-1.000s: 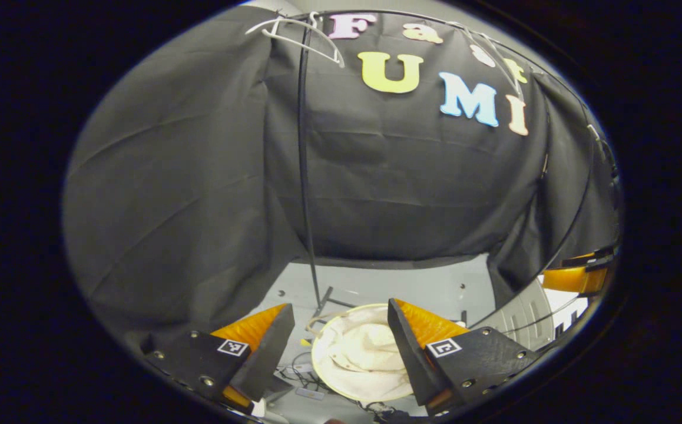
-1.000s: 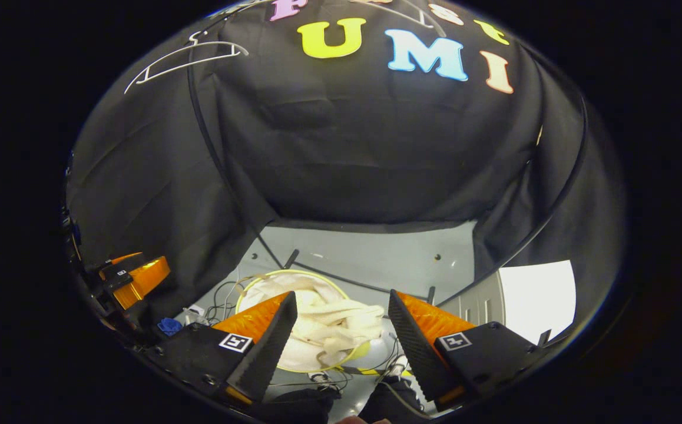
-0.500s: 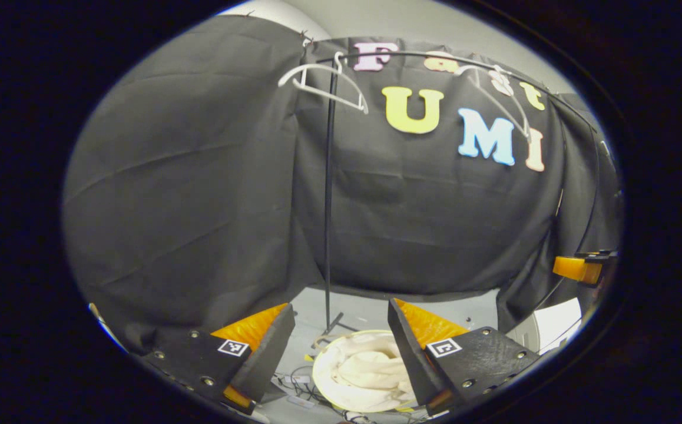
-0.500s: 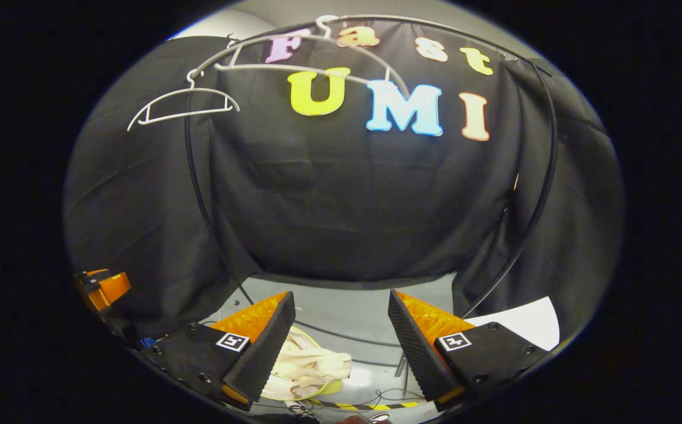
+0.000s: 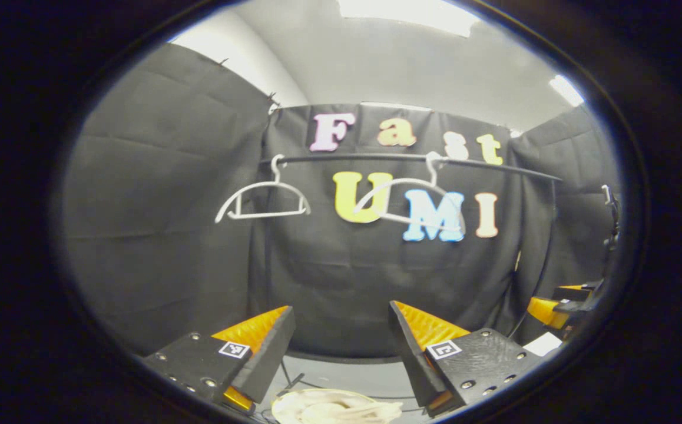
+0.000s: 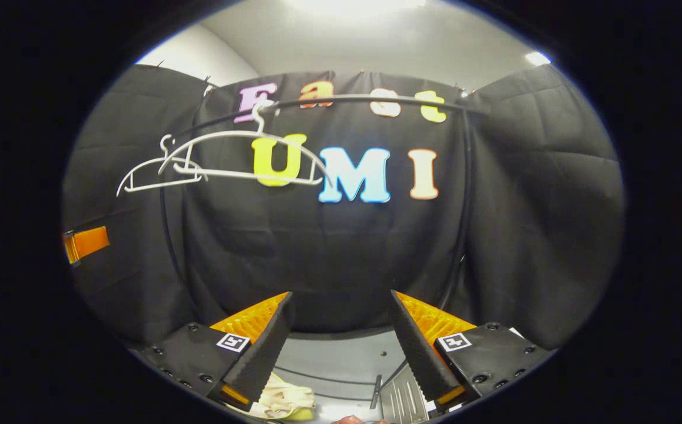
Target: Grasp the clothes on the hanger with both hands and then place them into the laundry hamper below.
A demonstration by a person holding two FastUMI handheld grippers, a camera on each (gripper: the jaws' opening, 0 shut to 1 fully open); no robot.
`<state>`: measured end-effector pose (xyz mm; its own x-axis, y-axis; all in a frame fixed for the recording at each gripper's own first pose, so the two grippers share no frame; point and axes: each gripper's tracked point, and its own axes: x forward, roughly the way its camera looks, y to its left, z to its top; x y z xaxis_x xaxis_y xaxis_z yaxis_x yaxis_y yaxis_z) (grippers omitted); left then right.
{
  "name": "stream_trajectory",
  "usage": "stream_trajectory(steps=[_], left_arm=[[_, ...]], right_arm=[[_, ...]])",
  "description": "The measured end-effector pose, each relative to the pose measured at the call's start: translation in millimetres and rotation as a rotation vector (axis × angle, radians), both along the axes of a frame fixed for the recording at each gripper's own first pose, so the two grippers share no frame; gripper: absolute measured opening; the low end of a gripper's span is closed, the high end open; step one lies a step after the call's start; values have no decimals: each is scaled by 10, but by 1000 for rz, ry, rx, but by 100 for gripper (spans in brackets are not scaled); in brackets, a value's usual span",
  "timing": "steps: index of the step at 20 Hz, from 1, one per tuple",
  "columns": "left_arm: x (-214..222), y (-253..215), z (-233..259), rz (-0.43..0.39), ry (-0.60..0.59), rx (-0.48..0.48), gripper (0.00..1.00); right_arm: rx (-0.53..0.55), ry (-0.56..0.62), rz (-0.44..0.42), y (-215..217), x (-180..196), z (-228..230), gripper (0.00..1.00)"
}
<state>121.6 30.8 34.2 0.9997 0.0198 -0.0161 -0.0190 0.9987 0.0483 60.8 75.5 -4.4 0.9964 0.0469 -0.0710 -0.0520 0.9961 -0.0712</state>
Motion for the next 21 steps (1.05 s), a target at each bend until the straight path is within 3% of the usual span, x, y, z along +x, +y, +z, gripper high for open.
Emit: stream_trajectory(steps=[2, 4, 9, 12, 16, 19, 21], left_arm=[[-9, -332, 163, -53, -13, -25, 90], [-69, -622, 376, -86, -35, -63, 90], [-255, -949, 850, -88, -124, -71, 89], [-466, -962, 752, -36, -125, -73, 89], [-780, -969, 490, 26, -78, -51, 89], [-880, -1097, 424, 29, -64, -100, 89], [-890, -1133, 438, 25, -69, -80, 89]], right_arm=[[40, -56, -4, -106, -42, 229, 100], [69, -96, -9, -273, -88, 402, 96], [70, -160, -29, -754, -244, 597, 96], [95, -121, -15, -968, -321, 406, 100], [128, -170, 52, -1155, -499, 420, 93], [130, -190, 29, -1403, -579, 379, 98], [147, -172, 9, -1462, -581, 295, 98]])
